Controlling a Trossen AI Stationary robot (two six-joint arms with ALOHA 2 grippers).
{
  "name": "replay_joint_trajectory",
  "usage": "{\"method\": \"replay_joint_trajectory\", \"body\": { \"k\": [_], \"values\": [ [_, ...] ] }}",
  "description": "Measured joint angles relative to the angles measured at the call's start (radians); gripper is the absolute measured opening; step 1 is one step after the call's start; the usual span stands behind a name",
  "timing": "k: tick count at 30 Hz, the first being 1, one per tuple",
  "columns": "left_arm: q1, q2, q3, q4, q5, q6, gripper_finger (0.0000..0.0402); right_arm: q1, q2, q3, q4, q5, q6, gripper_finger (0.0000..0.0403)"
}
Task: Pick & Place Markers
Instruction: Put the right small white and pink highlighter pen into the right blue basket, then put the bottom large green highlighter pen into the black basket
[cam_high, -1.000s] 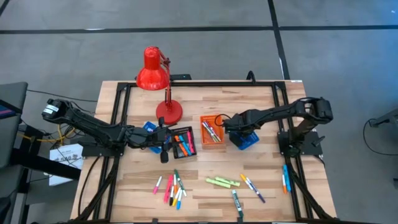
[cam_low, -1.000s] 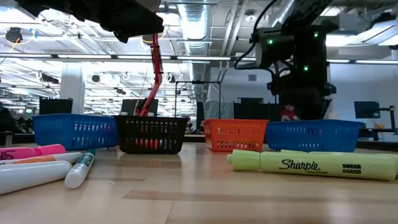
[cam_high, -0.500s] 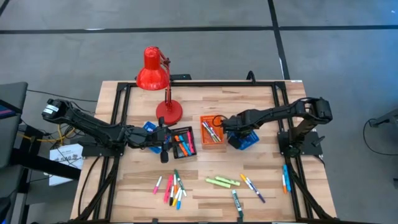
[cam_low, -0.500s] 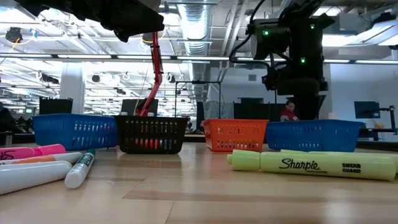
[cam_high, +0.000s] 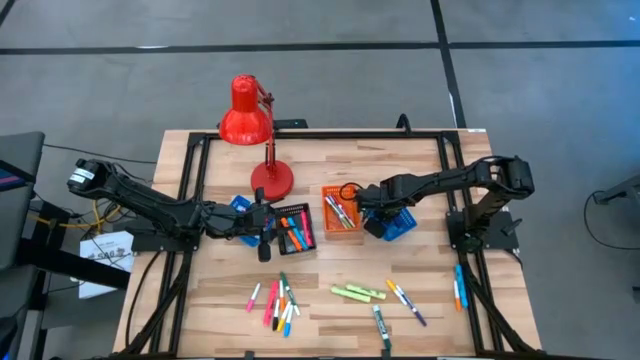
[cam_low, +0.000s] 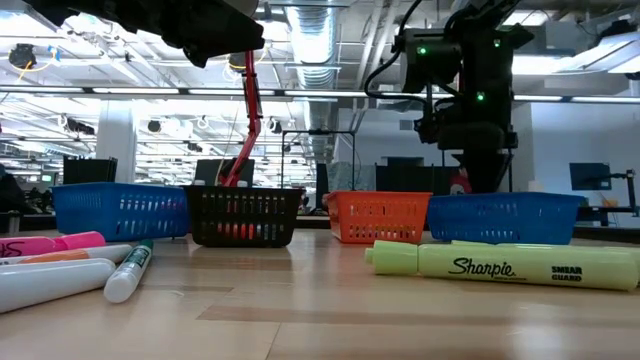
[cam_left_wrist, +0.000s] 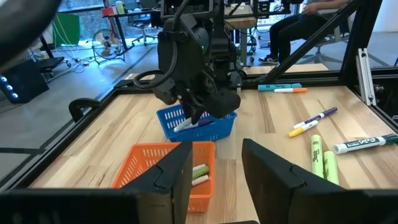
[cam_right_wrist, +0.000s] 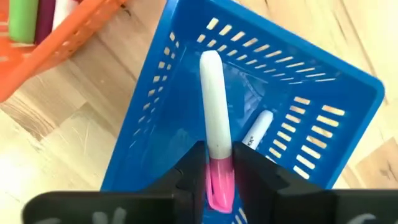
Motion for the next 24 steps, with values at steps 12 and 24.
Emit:
{"method": "replay_joint_trajectory", "body": {
  "k": [12, 24],
  "values": [
    [0.0, 0.0, 0.0, 0.0, 0.0, 0.0, 0.0135, 0.048, 0.0, 0.0, -0.003, -0.05, 0.026, 0.0174],
    [0.0, 0.0, 0.0, 0.0, 0.0, 0.0, 0.0135, 0.186, 0.0, 0.227, -0.294, -0.059, 0.103, 0.0211]
  ]
}}
